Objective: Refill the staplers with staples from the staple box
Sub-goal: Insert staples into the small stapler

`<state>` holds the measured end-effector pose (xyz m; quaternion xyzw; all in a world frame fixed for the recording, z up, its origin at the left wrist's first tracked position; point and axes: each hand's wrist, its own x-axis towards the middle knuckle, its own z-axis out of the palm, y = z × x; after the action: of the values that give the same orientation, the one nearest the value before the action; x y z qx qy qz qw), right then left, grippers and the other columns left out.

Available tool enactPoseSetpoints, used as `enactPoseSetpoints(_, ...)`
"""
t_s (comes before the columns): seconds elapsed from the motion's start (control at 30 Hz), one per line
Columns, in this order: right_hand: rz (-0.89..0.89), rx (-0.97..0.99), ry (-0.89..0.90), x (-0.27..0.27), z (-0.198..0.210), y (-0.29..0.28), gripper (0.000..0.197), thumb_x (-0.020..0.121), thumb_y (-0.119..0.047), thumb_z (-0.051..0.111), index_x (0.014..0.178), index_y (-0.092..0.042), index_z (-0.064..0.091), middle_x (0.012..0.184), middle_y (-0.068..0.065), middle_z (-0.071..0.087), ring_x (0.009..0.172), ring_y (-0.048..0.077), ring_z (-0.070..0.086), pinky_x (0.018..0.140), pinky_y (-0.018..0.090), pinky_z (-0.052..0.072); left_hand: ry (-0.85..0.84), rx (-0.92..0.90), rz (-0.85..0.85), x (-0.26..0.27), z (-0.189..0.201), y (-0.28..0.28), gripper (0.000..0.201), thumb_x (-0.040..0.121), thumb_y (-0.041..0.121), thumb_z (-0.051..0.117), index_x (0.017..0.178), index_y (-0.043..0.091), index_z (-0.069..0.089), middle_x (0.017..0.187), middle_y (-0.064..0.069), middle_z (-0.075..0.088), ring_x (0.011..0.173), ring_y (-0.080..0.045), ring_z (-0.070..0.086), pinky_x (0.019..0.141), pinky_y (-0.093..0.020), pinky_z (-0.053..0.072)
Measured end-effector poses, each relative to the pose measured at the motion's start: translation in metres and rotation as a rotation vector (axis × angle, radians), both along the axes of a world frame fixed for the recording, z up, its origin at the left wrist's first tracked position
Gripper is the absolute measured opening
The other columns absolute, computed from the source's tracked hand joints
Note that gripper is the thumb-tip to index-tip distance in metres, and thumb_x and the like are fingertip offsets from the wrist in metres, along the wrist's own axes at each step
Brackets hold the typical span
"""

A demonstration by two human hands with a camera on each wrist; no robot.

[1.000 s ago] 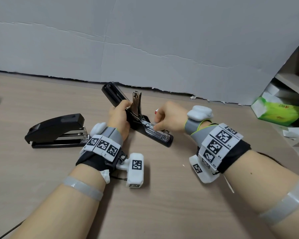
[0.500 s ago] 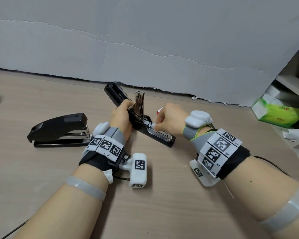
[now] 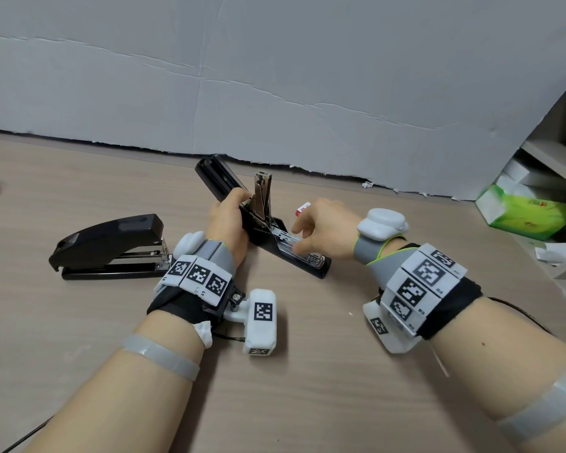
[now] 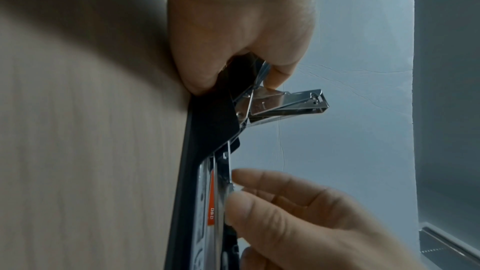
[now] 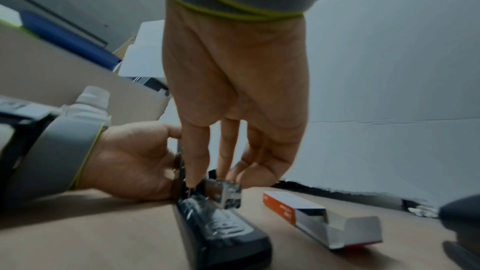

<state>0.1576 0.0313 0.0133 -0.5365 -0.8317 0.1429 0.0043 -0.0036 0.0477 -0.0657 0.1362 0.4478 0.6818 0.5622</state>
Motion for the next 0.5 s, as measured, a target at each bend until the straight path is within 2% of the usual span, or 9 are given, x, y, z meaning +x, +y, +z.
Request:
enactPoseSetpoints(0.07, 0.063, -0.025, 0.012, 0.006, 0.006, -0.003, 0.039, 0.080, -0.014, 0.065, 0.117, -0.024, 0.069, 0.091, -0.008, 0.062, 0.090, 0.018, 0.059, 0.081, 0.029, 0.049, 0.004, -0.001, 0.002, 0.000, 0.000, 0.000, 0.047, 0.052, 0.024, 0.068, 0.094, 0.008, 0.056, 0.071, -0.008, 0.053, 0.066, -0.027, 0.055, 0.072, -0.043, 0.049)
enactPoseSetpoints(0.13, 0.116, -0.046, -0.011, 0.007, 0.008, -0.006, 0.049, 0.081, -0.003, 0.050, 0.120, -0.028, 0.068, 0.082, -0.013, 0.055, 0.097, 0.019, 0.060, 0.085, 0.028, 0.049, 0.004, -0.005, 0.002, -0.001, -0.001, 0.001, 0.047, 0.051, 0.025, 0.068, 0.093, 0.007, 0.055, 0.071, -0.008, 0.053, 0.066, -0.027, 0.054, 0.072, -0.044, 0.049)
enactPoseSetpoints(0.2, 0.131, -0.065, -0.040, 0.007, 0.006, -0.008, 0.057, 0.082, 0.003, 0.041, 0.122, -0.027, 0.068, 0.084, -0.008, 0.052, 0.105, 0.022, 0.060, 0.087, 0.028, 0.049, 0.005, 0.005, -0.001, -0.002, 0.000, 0.000, 0.038, 0.055, 0.021, 0.066, 0.089, 0.008, 0.055, 0.069, -0.008, 0.053, 0.067, -0.027, 0.054, 0.073, -0.044, 0.048)
enactPoseSetpoints(0.27, 0.120, -0.067, -0.058, 0.010, 0.002, -0.008, 0.060, 0.083, 0.005, 0.038, 0.125, -0.028, 0.066, 0.099, 0.000, 0.058, 0.107, 0.024, 0.060, 0.090, 0.032, 0.050, -0.004, 0.012, -0.003, -0.001, 0.002, 0.000, 0.029, 0.061, 0.019, 0.064, 0.086, 0.009, 0.053, 0.067, -0.007, 0.053, 0.066, -0.027, 0.055, 0.073, -0.044, 0.048)
enactPoseSetpoints(0.33, 0.109, -0.068, -0.073, 0.013, 0.000, -0.008, 0.060, 0.085, 0.004, 0.038, 0.127, -0.030, 0.064, 0.114, 0.005, 0.063, 0.105, 0.024, 0.060, 0.090, 0.032, 0.050, -0.001, 0.012, -0.004, 0.000, 0.004, -0.002, 0.028, 0.061, 0.019, 0.063, 0.086, 0.009, 0.052, 0.065, -0.006, 0.052, 0.061, -0.025, 0.053, 0.072, -0.043, 0.046)
enactPoseSetpoints(0.4, 0.108, -0.071, -0.089, 0.017, 0.000, -0.009, 0.060, 0.085, 0.003, 0.039, 0.129, -0.031, 0.063, 0.118, 0.006, 0.065, 0.104, 0.023, 0.059, 0.088, 0.030, 0.049, 0.009, 0.007, -0.001, -0.001, 0.004, -0.003, 0.031, 0.060, 0.019, 0.063, 0.087, 0.009, 0.052, 0.066, -0.006, 0.051, 0.060, -0.025, 0.053, 0.072, -0.042, 0.046)
enactPoseSetpoints(0.5, 0.080, -0.079, -0.078, 0.027, 0.001, -0.012, 0.058, 0.086, 0.002, 0.039, 0.126, -0.031, 0.065, 0.124, 0.004, 0.063, 0.094, 0.014, 0.053, 0.080, 0.022, 0.040, 0.011, 0.002, -0.001, -0.001, 0.005, -0.004, 0.030, 0.061, 0.020, 0.064, 0.086, 0.009, 0.054, 0.069, -0.007, 0.054, 0.065, -0.027, 0.055, 0.074, -0.044, 0.048)
